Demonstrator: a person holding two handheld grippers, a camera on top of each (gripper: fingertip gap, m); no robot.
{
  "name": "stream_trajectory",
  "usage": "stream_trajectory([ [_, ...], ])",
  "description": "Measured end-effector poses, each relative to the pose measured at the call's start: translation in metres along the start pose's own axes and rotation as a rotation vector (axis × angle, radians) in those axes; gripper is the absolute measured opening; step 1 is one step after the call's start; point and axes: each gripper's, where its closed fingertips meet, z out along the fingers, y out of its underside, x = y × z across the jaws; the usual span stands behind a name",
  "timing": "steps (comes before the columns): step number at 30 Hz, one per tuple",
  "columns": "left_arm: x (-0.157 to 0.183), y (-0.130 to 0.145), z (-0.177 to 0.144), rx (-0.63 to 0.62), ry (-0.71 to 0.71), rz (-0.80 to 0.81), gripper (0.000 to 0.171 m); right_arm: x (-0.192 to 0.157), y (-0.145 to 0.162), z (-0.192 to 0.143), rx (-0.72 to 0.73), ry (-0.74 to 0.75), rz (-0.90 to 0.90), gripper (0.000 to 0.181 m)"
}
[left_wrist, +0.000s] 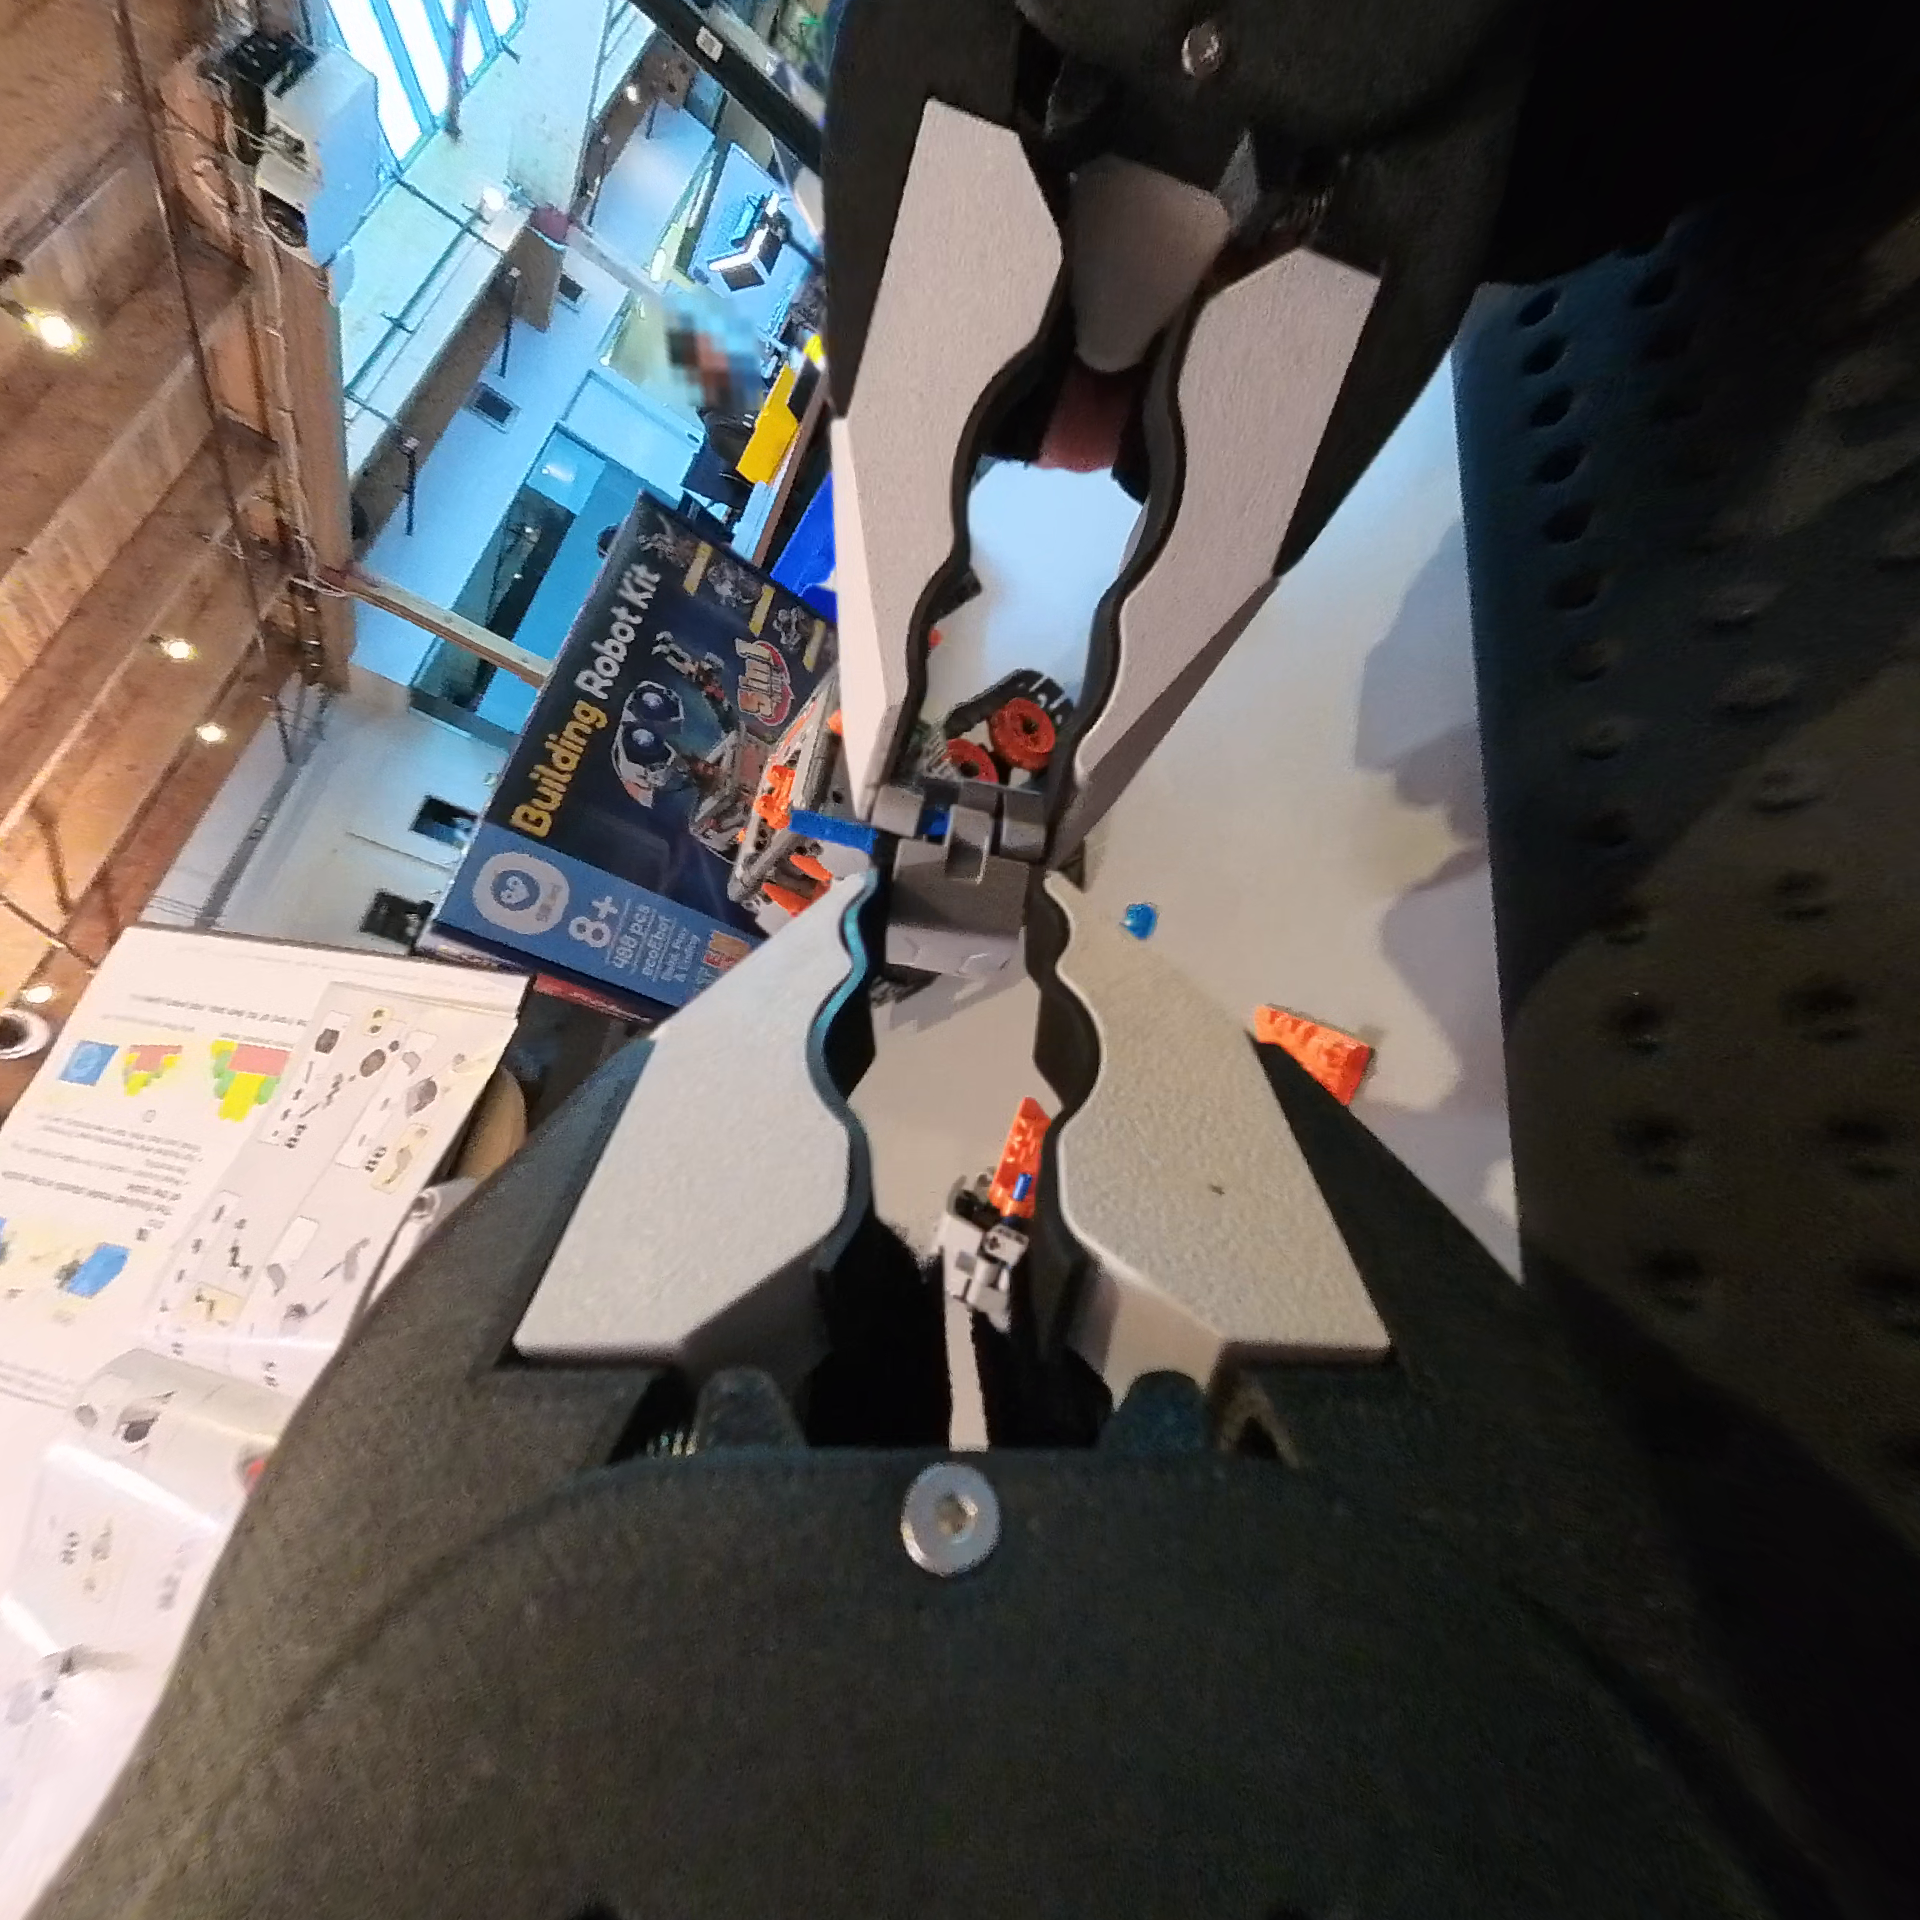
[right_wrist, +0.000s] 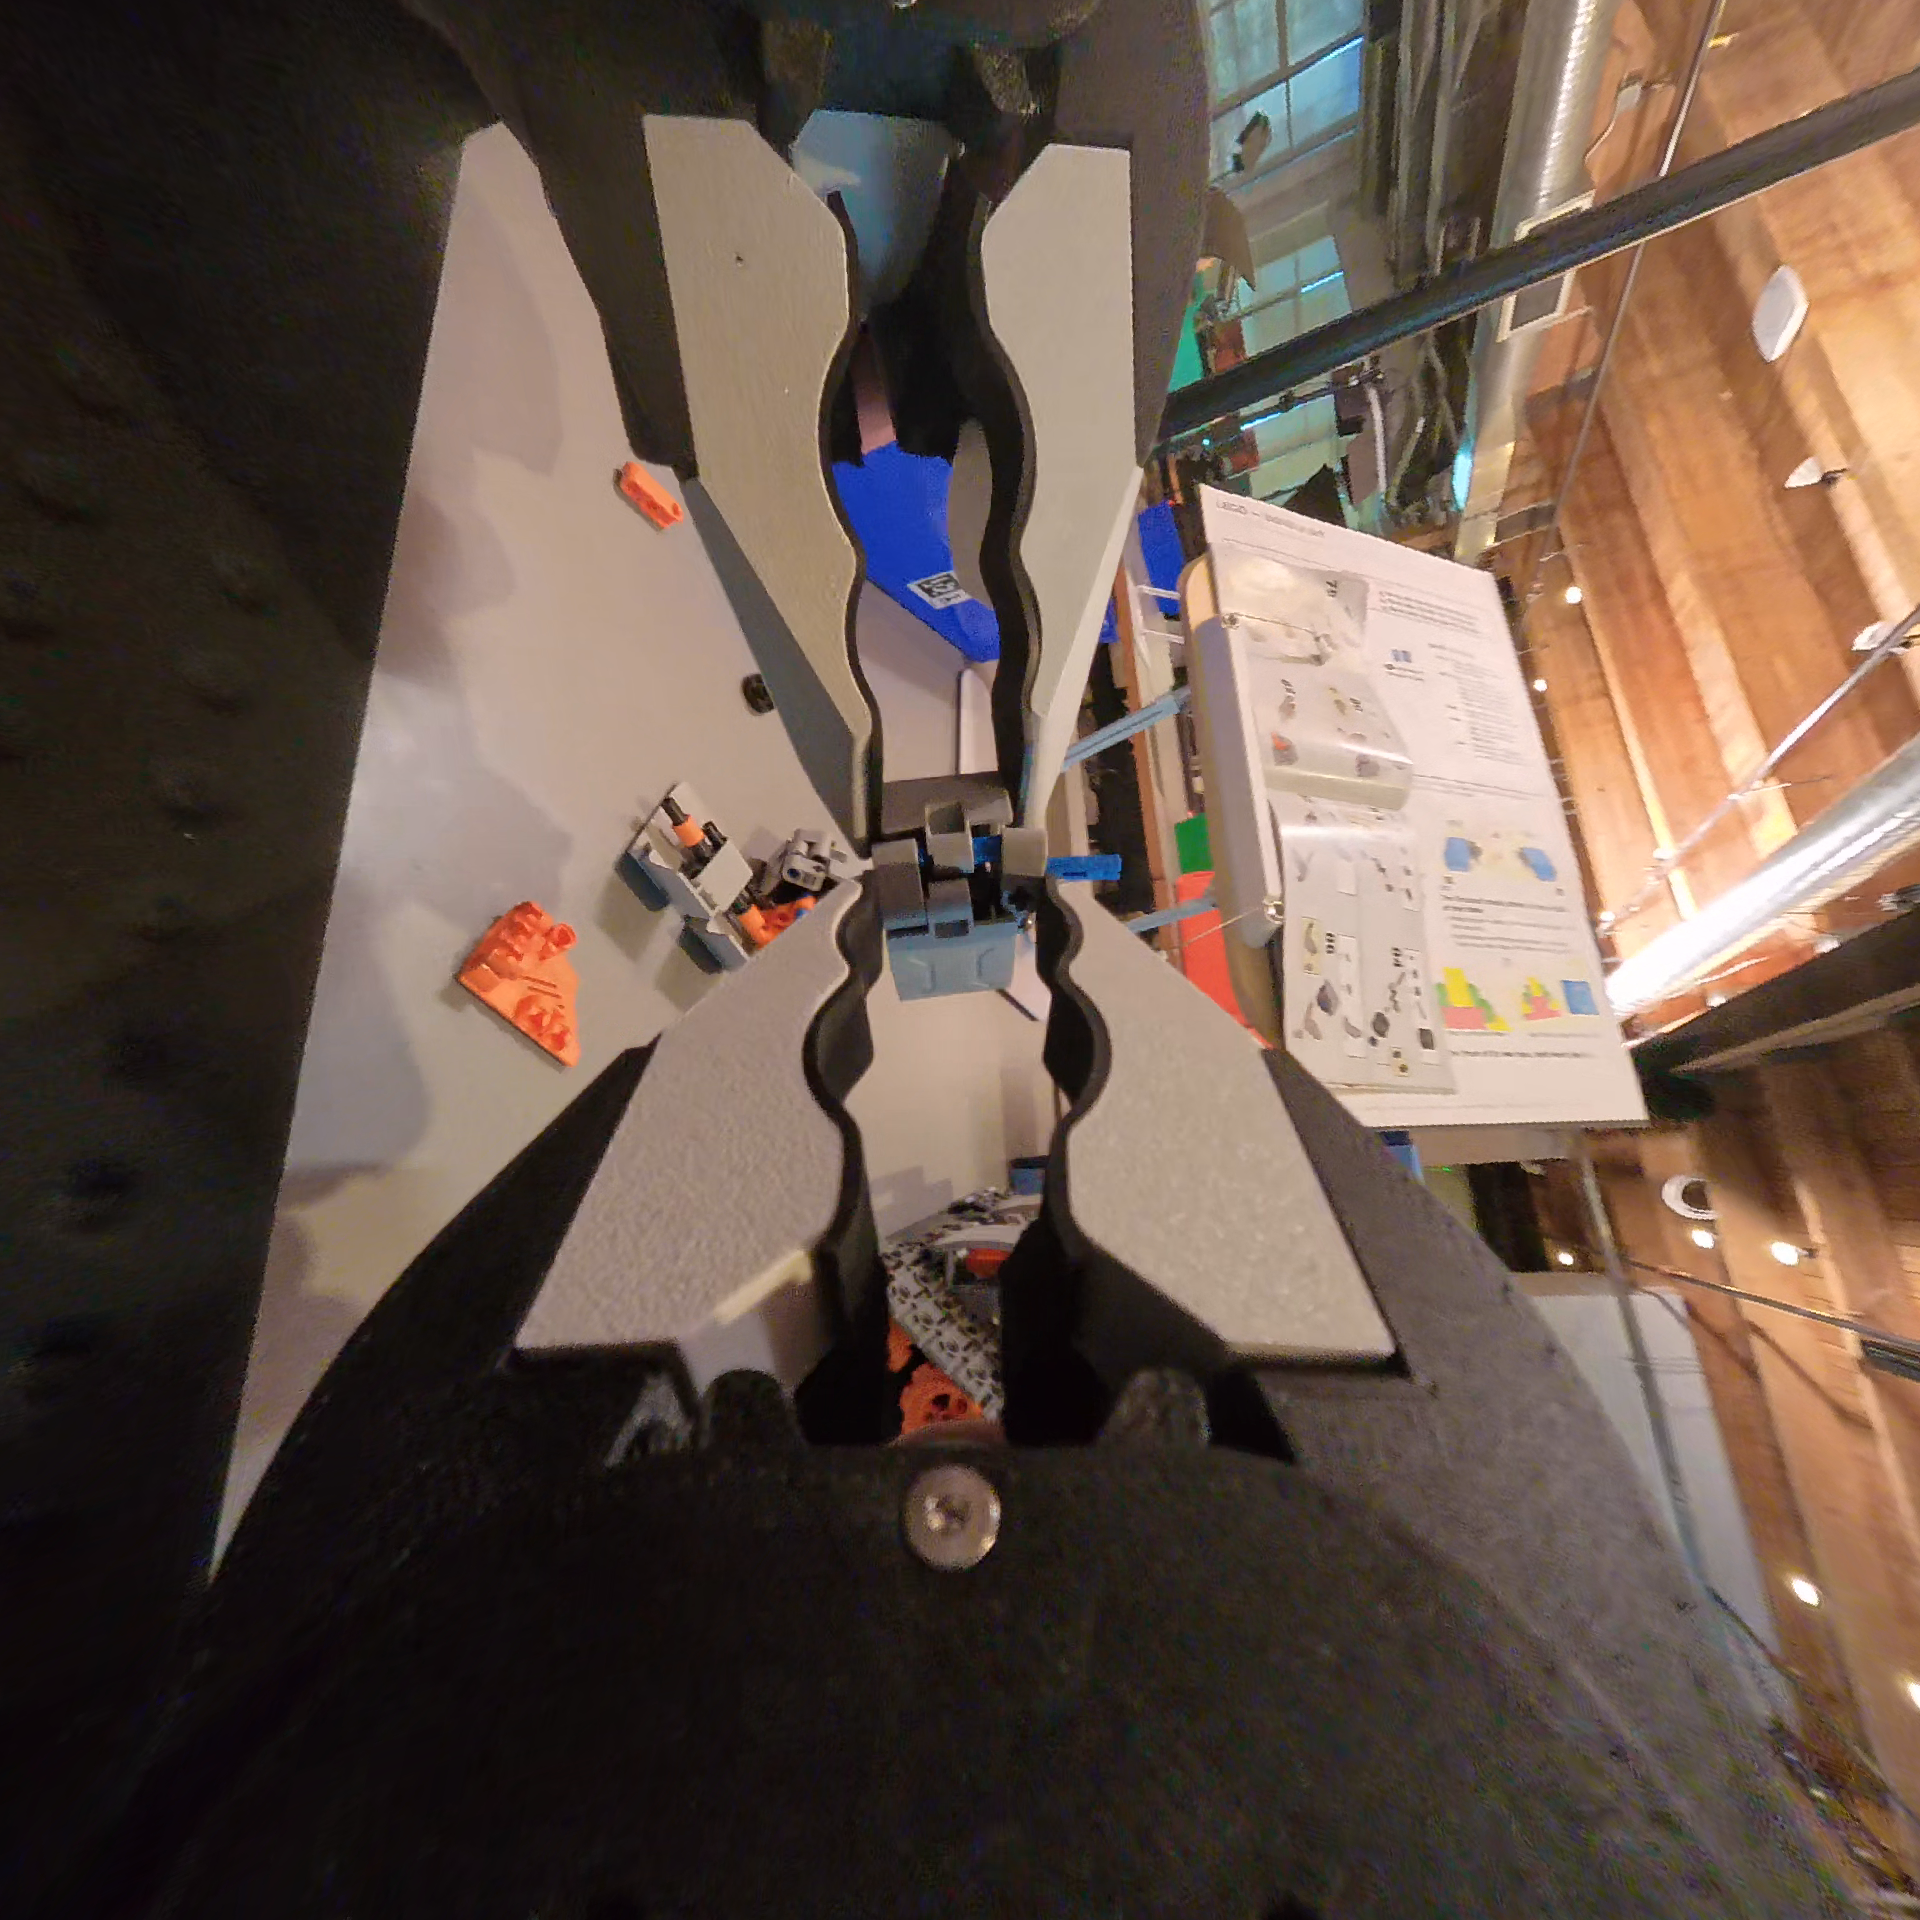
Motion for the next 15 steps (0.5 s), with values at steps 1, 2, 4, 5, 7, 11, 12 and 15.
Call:
stream_trajectory([
  [1,-0.001,-0.001,0.000,0.000,-0.009,0.007,0.024,0.000,-0.001,0.000,0.000,0.012,-0.015,0.026],
  [2,0.000,-0.001,-0.001,-0.001,-0.008,0.010,0.024,0.000,-0.001,-0.001,0.000,0.012,-0.018,0.027],
  [4,0.000,-0.001,0.000,-0.009,-0.014,0.022,0.024,0.000,0.000,-0.001,0.009,0.007,-0.004,0.027],
  [5,0.000,-0.001,0.001,-0.022,-0.025,0.038,0.024,0.000,0.001,0.000,0.013,0.006,0.004,0.027],
  [7,0.000,-0.002,0.002,-0.030,-0.035,0.046,0.023,0.000,0.002,-0.001,0.036,-0.012,0.056,0.027],
  [11,-0.003,-0.012,0.002,-0.025,-0.078,0.065,0.024,0.005,0.001,-0.007,0.130,-0.045,0.191,0.028],
  [12,-0.004,-0.015,0.002,-0.018,-0.087,0.064,0.024,0.007,0.000,-0.010,0.169,-0.058,0.234,0.028],
  [15,-0.007,-0.025,0.000,0.002,-0.117,0.060,0.025,0.010,-0.004,-0.015,0.264,-0.102,0.346,0.028],
])
